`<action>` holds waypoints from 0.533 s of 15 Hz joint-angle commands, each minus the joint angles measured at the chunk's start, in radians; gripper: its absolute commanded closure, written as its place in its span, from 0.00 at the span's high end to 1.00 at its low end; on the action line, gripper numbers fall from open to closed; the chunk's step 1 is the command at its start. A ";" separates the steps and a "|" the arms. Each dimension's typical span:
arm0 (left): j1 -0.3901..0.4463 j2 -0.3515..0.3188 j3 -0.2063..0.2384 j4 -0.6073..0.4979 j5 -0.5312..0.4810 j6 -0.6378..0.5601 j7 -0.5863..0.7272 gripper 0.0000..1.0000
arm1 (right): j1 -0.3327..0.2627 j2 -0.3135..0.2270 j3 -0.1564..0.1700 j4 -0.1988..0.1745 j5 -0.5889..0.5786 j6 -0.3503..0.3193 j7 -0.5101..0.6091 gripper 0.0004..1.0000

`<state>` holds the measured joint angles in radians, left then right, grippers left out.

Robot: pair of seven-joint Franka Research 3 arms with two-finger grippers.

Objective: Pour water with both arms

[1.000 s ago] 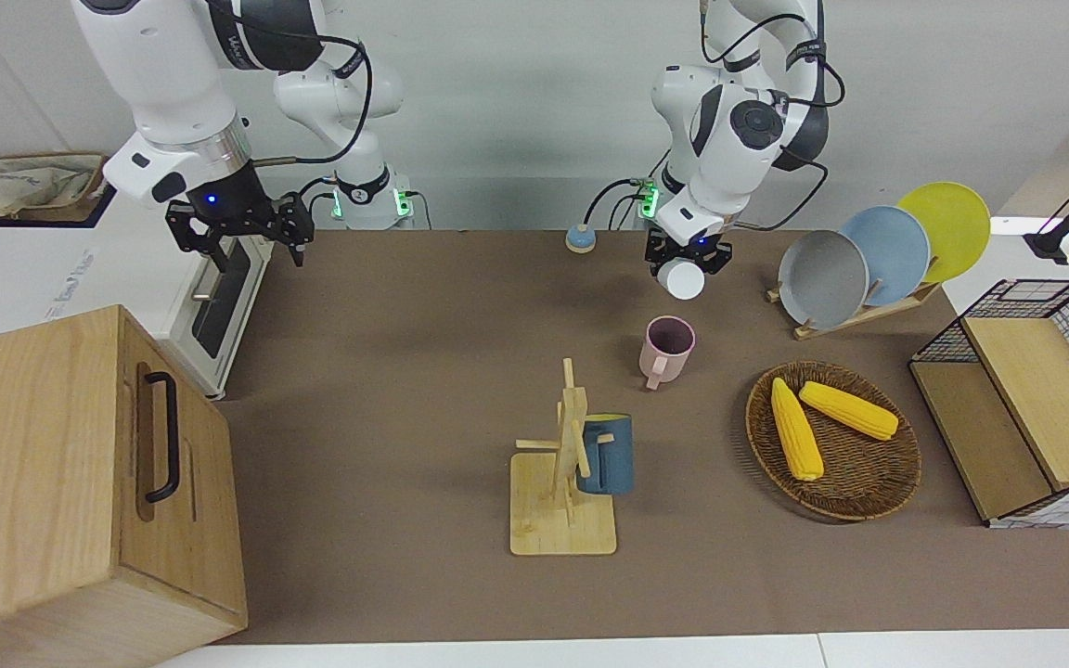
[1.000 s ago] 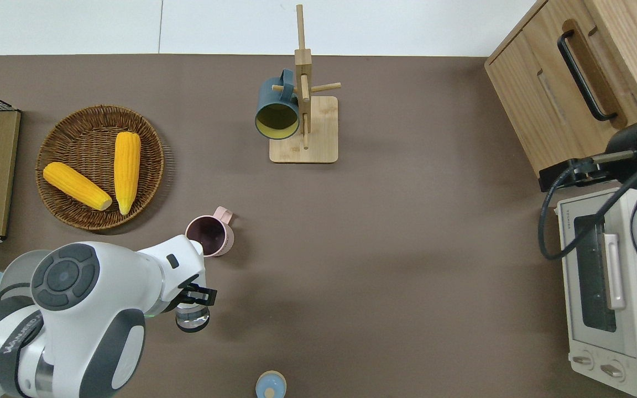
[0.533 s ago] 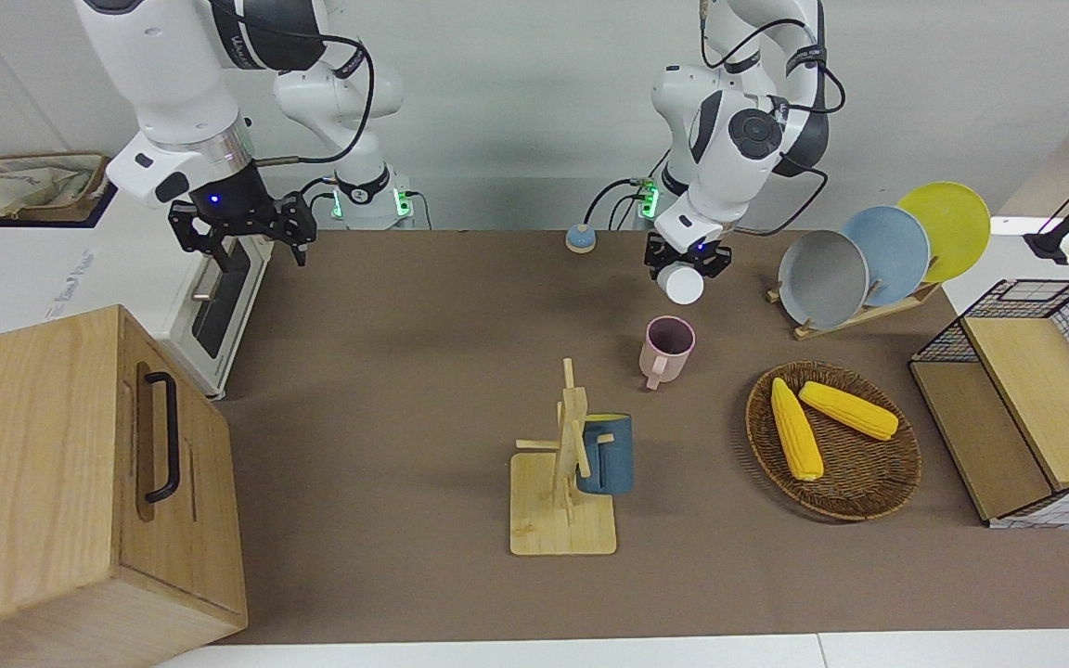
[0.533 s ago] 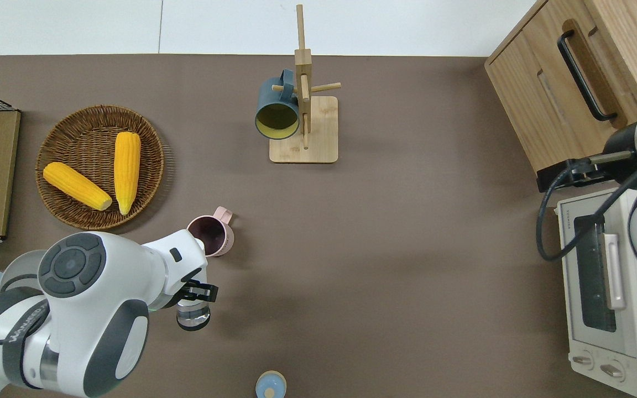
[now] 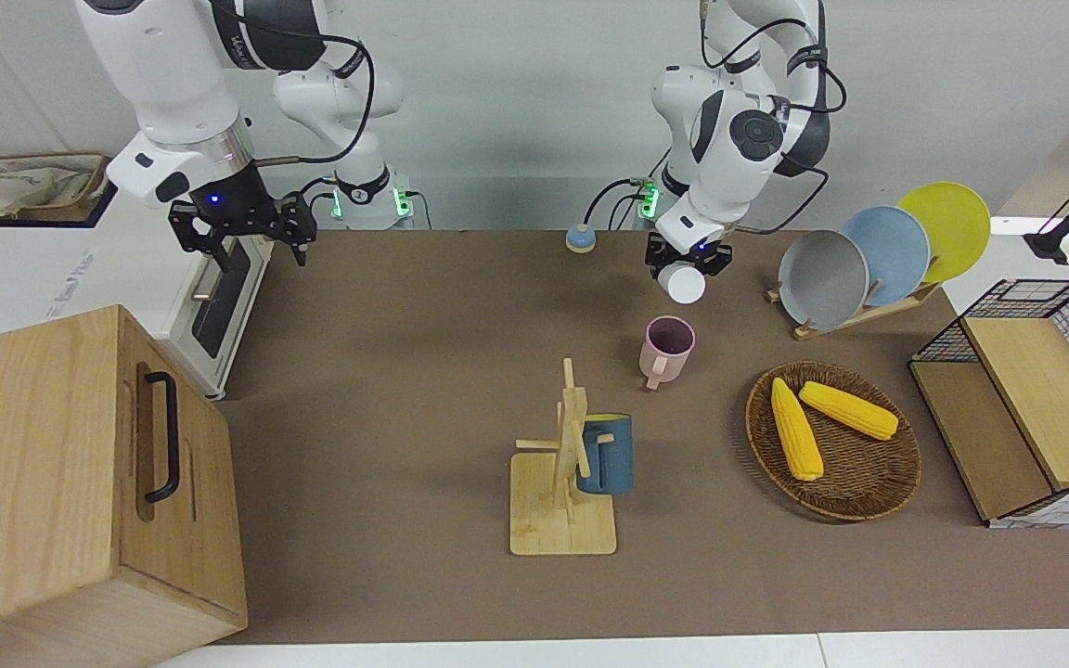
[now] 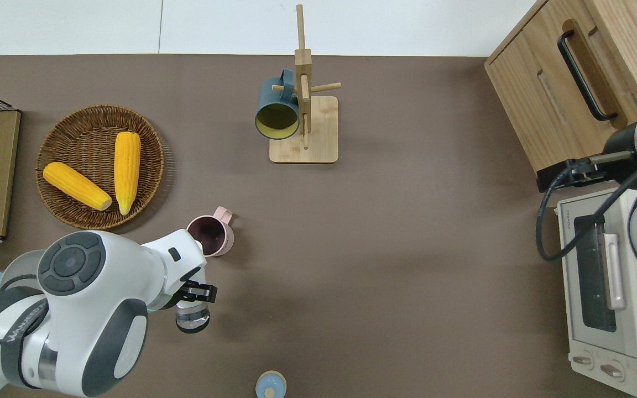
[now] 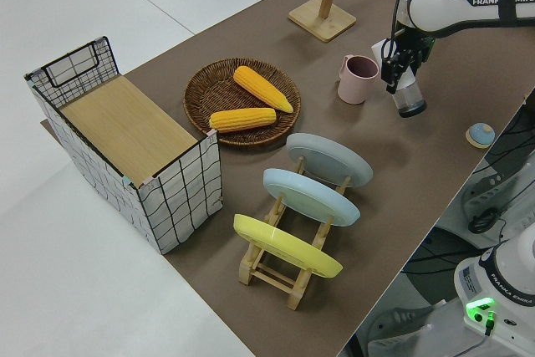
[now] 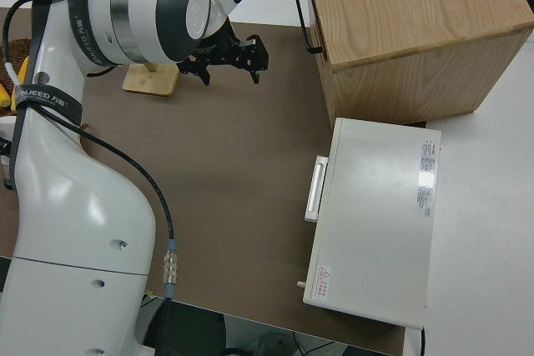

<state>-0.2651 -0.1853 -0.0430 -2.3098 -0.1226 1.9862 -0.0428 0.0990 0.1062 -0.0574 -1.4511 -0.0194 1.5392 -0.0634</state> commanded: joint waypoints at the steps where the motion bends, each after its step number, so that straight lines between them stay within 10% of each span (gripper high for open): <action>1: -0.003 -0.003 0.005 0.039 0.024 -0.056 -0.037 0.00 | -0.002 -0.014 0.002 -0.012 0.003 0.005 -0.013 0.99; 8: -0.008 0.012 0.005 0.064 0.037 -0.081 -0.043 0.00 | -0.002 -0.014 0.001 -0.012 0.003 0.005 -0.013 0.99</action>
<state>-0.2651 -0.1824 -0.0430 -2.2944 -0.1099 1.9499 -0.0627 0.0990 0.1062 -0.0574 -1.4511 -0.0194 1.5392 -0.0634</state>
